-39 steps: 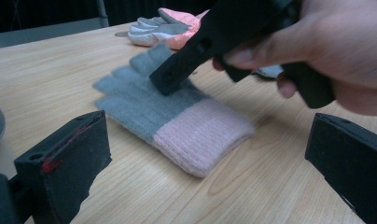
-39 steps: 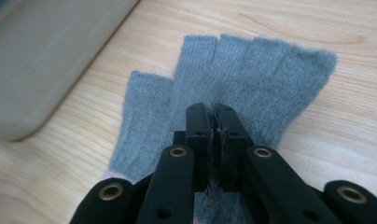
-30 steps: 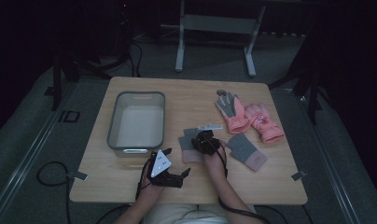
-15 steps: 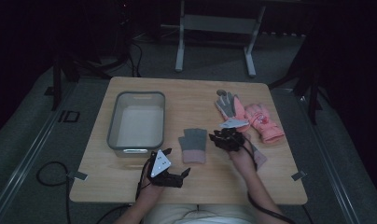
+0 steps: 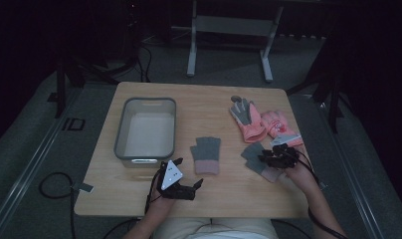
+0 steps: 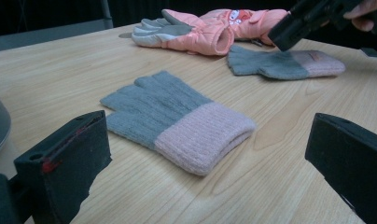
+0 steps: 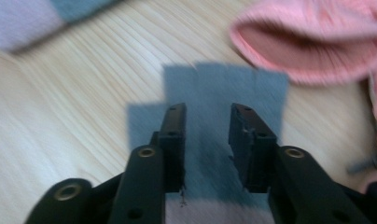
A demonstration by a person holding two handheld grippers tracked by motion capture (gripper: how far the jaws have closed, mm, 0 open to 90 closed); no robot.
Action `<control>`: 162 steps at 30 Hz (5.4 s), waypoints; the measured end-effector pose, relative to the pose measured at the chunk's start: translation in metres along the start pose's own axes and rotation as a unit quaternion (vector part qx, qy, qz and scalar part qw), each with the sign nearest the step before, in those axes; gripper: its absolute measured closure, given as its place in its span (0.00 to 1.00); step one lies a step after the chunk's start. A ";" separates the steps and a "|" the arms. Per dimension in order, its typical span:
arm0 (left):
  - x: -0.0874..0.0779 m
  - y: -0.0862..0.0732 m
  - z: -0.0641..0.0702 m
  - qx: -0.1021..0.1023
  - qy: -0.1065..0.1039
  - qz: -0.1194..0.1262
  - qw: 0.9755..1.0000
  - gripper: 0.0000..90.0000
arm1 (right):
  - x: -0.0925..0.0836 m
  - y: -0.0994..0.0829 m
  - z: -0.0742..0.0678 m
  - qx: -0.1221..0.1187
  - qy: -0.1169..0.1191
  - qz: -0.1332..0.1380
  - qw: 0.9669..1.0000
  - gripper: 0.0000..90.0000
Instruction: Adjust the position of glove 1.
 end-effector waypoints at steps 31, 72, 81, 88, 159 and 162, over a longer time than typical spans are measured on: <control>0.000 0.000 0.000 -0.002 0.000 0.002 1.000 0.00 | -0.027 0.015 -0.059 0.088 0.006 0.034 0.996 0.95; -0.001 0.000 -0.001 -0.007 0.001 0.002 1.000 0.00 | -0.006 -0.023 -0.043 0.244 -0.104 0.037 0.963 0.68; -0.001 0.000 -0.001 -0.007 0.001 0.001 1.000 0.00 | -0.009 -0.023 -0.029 0.104 -0.054 0.024 0.993 0.59; 0.000 0.000 -0.001 -0.005 -0.001 0.001 1.000 0.00 | 0.009 -0.028 -0.032 0.076 -0.039 -0.006 0.996 0.59; 0.000 0.000 0.001 0.003 -0.009 -0.007 1.000 0.00 | 0.082 0.114 -0.130 0.146 0.012 0.031 0.989 0.90; 0.001 0.000 0.001 0.005 -0.003 -0.008 1.000 0.00 | 0.086 0.114 -0.128 0.135 0.016 0.025 0.990 0.86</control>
Point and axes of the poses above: each handheld gripper's, and its own axes: x roughly forward along the jaws, y roughly out of its top, z roughly to its right, the point moved 5 cm from there along x, roughly forward along the jaws, and after that the axes turned 7 degrees about -z, right-handed, at the moved point
